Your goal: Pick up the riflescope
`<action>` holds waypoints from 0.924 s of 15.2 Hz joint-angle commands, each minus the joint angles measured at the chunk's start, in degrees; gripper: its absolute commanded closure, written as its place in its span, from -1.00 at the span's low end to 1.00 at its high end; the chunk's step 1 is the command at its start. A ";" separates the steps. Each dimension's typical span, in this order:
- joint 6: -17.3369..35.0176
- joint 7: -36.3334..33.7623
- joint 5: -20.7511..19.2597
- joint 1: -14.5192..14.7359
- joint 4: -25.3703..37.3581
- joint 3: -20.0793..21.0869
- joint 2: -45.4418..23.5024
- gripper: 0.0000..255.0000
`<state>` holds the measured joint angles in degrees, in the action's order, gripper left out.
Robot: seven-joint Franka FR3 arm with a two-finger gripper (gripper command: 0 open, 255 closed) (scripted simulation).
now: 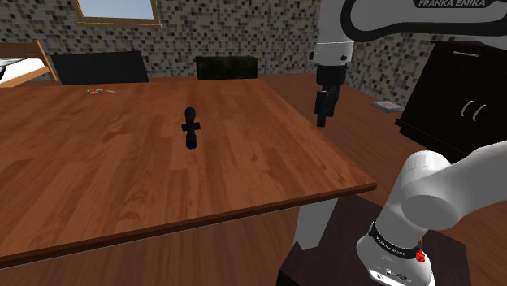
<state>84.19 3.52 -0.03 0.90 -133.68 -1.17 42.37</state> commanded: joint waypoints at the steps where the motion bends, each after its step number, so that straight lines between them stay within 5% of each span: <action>1: 0.00 0.00 0.00 0.00 0.00 0.00 0.00 -1.00; 14: 10.90 -7.29 2.20 2.71 17.11 6.94 -24.78 -1.00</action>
<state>93.91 -3.17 2.18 3.41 -117.50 5.25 19.40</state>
